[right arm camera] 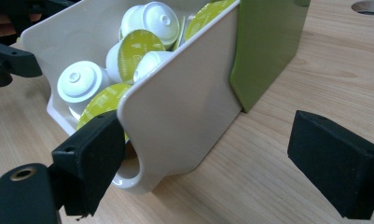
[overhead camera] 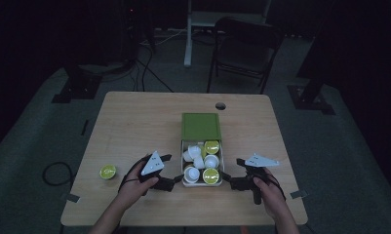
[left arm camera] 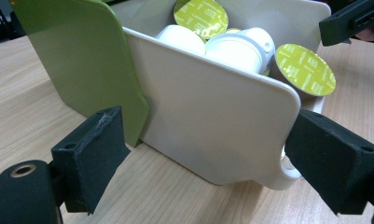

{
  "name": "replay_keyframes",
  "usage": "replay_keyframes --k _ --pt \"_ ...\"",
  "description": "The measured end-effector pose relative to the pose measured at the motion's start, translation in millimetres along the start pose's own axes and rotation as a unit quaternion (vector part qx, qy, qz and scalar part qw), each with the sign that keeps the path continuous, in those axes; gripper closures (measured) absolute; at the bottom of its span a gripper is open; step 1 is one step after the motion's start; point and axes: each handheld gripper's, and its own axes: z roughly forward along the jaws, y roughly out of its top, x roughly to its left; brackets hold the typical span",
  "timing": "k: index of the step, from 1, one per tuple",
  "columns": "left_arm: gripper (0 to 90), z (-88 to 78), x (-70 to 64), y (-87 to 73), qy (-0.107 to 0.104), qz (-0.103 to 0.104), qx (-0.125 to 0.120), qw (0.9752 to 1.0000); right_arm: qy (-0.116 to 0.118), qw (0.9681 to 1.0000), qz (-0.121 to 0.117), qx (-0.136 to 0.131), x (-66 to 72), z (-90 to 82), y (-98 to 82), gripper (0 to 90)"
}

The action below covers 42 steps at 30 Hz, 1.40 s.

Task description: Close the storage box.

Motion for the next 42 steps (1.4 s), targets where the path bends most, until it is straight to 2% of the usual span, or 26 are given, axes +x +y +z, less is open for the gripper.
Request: replay_keyframes --k 9,16,29,32,42 --pt "10.5 3.8 1.9 -0.1 -0.004 -0.006 -0.001 1.0000 0.013 0.9999 0.010 0.000 -4.1 3.5 -1.1 11.0" --pt "10.3 5.4 5.3 0.7 0.000 -0.018 0.000 0.9998 0.007 0.9999 0.012 0.002 -5.0 5.0 1.4 11.0" --pt "10.1 7.0 9.5 5.4 0.011 -0.009 0.007 0.9999 0.010 0.9999 0.010 0.005 -6.5 8.9 4.0 11.0" --pt "10.1 8.2 10.5 5.9 0.011 -0.011 0.007 0.9999 0.007 0.9999 0.006 0.007 -7.6 9.3 5.7 11.0" --pt "8.9 11.0 15.1 6.3 0.016 -0.020 0.008 0.9996 0.006 0.9998 0.018 0.005 -10.6 12.3 6.7 11.0"
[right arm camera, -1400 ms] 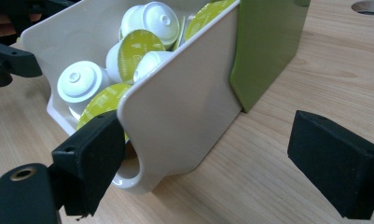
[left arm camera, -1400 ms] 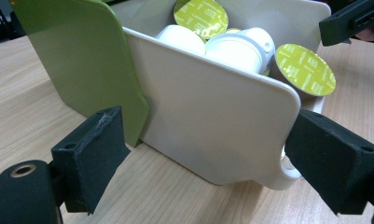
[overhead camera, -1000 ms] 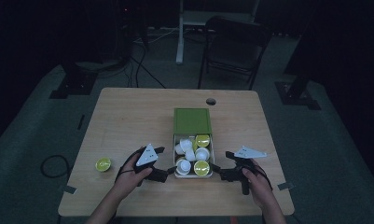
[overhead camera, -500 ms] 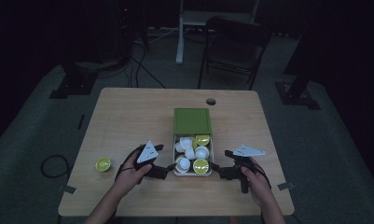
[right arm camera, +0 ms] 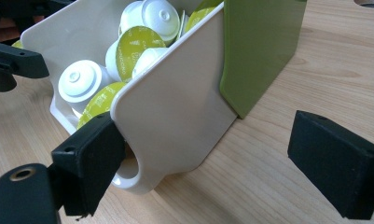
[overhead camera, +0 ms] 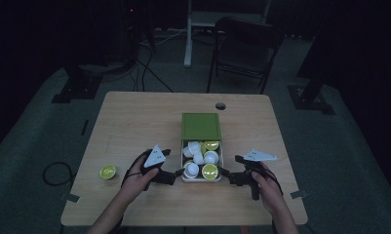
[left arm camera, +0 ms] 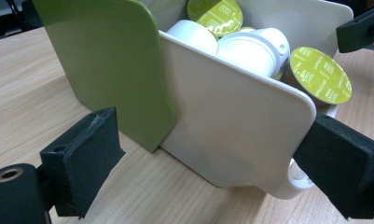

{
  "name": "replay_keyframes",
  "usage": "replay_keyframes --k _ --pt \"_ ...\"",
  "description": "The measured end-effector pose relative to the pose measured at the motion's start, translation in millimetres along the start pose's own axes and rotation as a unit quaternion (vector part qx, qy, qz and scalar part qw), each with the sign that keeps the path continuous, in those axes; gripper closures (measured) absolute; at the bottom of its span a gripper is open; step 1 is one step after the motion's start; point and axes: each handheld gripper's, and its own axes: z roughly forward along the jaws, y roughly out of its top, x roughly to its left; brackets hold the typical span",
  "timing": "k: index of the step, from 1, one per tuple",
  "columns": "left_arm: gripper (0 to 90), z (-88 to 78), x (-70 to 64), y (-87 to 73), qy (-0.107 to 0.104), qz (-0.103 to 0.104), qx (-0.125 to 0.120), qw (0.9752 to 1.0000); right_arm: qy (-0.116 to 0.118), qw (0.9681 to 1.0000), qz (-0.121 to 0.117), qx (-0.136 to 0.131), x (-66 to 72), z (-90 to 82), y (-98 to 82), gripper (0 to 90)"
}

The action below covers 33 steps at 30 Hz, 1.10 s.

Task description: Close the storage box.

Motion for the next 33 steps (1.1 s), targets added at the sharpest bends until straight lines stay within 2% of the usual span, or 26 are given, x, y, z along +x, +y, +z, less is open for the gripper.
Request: replay_keyframes --k 18,22,33 --pt "8.9 5.2 6.4 3.1 0.007 0.000 0.002 1.0000 -0.008 1.0000 0.001 0.003 -5.7 5.7 6.2 10.4" --pt "8.9 6.5 7.4 4.3 0.010 0.003 0.002 0.9999 -0.009 0.9999 0.010 0.003 -7.4 7.6 7.0 10.4" --pt "8.9 9.9 13.3 4.6 0.007 -0.019 -0.006 0.9998 -0.017 0.9998 0.011 0.001 -13.0 11.1 12.9 10.4"
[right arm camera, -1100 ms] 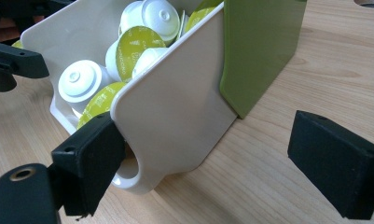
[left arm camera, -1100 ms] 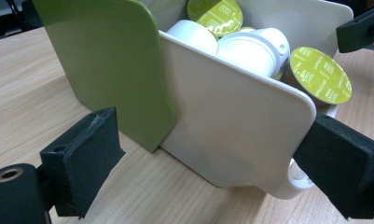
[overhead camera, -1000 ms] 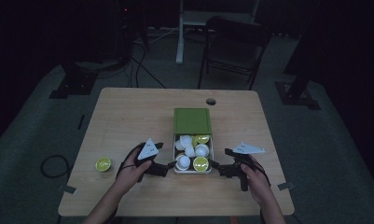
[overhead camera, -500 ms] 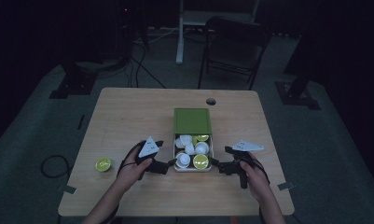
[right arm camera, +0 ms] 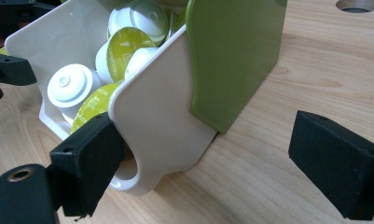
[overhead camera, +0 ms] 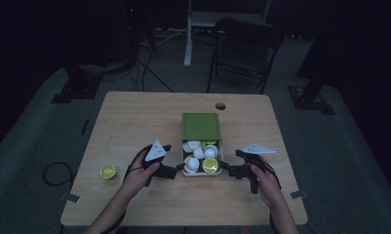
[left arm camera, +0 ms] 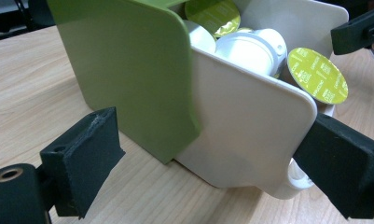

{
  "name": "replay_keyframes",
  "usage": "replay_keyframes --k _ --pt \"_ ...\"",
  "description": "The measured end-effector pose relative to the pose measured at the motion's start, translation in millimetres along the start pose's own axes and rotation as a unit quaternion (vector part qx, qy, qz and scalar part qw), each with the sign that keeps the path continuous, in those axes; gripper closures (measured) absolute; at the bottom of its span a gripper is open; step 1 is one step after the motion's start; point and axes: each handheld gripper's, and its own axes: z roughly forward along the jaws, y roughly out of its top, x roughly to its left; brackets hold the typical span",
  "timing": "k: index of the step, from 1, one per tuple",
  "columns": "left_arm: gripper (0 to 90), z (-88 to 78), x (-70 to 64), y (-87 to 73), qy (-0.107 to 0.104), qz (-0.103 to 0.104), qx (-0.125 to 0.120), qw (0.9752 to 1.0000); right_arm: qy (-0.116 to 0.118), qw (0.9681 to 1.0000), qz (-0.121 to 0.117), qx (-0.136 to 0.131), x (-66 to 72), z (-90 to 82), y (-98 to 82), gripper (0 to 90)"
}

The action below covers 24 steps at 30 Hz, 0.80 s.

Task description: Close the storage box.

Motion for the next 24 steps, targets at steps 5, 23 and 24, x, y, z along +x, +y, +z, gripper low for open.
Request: replay_keyframes --k 5,23,24 --pt "9.0 0.4 3.8 1.4 0.007 -0.005 -0.004 1.0000 -0.002 1.0000 -0.003 0.001 -0.7 2.7 4.0 10.4" --pt "8.9 6.1 10.9 8.2 0.013 0.003 0.006 0.9999 -0.016 0.9999 0.000 0.002 -5.3 9.4 12.0 10.4" --pt "8.9 6.4 11.5 8.3 0.013 0.002 0.005 0.9999 -0.015 0.9999 0.001 0.002 -5.7 9.8 12.3 10.4"
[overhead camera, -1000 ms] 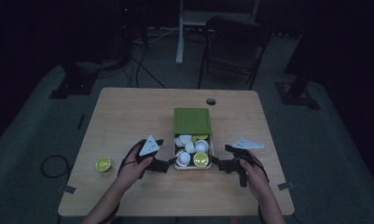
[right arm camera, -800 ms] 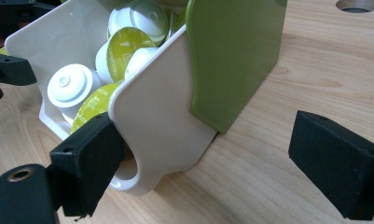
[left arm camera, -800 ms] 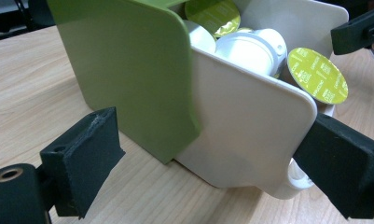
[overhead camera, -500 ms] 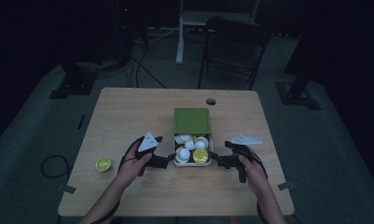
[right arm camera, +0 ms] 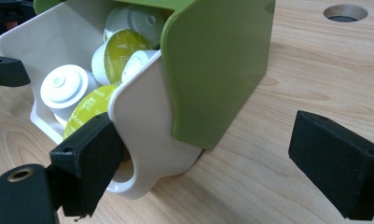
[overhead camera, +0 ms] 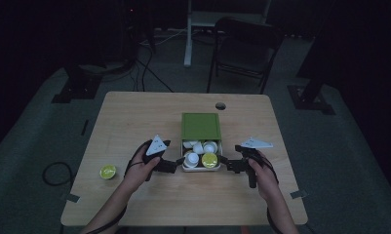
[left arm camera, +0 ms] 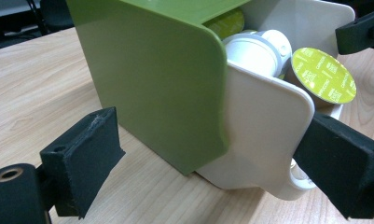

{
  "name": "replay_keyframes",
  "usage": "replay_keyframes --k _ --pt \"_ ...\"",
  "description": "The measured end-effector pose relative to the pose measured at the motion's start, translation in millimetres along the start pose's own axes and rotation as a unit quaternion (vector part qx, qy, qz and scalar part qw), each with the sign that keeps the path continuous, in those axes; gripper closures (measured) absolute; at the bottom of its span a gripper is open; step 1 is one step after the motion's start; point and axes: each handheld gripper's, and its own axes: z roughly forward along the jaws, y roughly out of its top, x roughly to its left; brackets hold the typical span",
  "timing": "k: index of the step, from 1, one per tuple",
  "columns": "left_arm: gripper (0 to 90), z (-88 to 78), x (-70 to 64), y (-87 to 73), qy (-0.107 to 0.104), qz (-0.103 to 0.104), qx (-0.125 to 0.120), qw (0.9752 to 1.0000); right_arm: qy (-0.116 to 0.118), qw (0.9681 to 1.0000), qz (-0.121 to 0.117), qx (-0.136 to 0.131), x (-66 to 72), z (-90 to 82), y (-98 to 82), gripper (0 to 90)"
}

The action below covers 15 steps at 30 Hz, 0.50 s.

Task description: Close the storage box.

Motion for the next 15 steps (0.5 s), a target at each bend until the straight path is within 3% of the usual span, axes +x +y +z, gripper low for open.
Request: replay_keyframes --k 15 --pt "8.9 5.5 8.3 3.0 0.007 -0.006 0.000 1.0000 -0.002 1.0000 0.006 -0.001 -4.4 6.4 4.6 10.4"
